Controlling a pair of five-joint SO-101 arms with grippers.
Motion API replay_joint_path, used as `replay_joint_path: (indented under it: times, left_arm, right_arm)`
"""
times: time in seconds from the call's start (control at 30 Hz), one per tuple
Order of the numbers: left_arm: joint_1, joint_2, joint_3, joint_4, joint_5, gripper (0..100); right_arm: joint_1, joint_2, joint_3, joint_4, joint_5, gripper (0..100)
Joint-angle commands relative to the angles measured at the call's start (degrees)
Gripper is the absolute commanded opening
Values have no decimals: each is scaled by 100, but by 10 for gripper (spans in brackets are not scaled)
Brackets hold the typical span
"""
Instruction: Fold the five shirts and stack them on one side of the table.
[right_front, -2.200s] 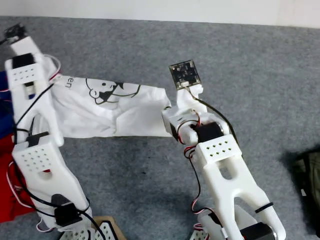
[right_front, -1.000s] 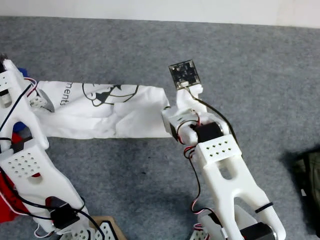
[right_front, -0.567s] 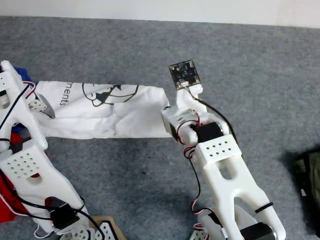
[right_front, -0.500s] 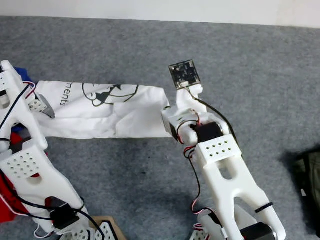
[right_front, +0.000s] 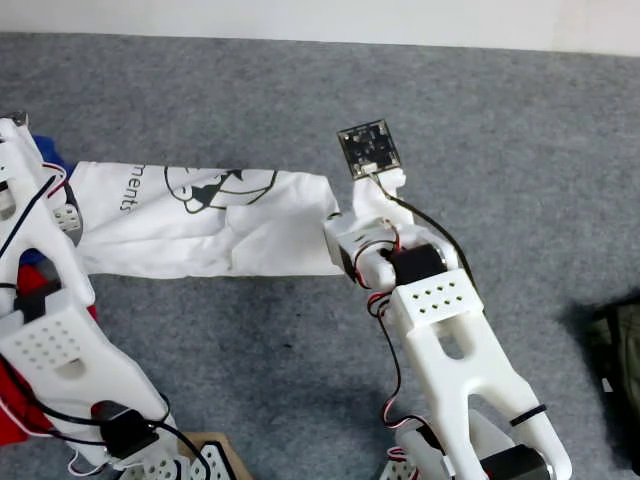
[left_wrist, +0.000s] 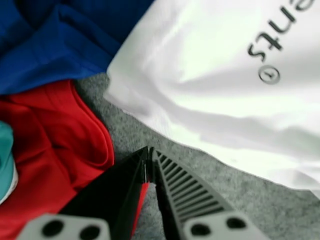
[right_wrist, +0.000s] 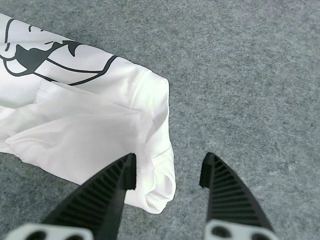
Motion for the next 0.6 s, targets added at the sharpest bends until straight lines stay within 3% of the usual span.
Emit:
replay_joint_path:
  times: [0.0,0.2,0.3,0.47,0.57]
  left_arm:
    - [163,-673,330,35,-88,6]
    - [145,-901,840,-26,-79,7]
    - [163,-884,435,-484,70,9]
    - [286,-558,75,-1679,1213,11]
    - [382,-180,75,-2031,1248,11]
  right_arm:
    - [-66,-180,-31,-101,-26,221]
    - [-75,-180,-31,-101,-26,221]
    - [-75,-180,-22,-101,-26,221]
    - [-75,-180,-22,-101,-26,221]
    - [-75,-180,-22,-101,-26,221]
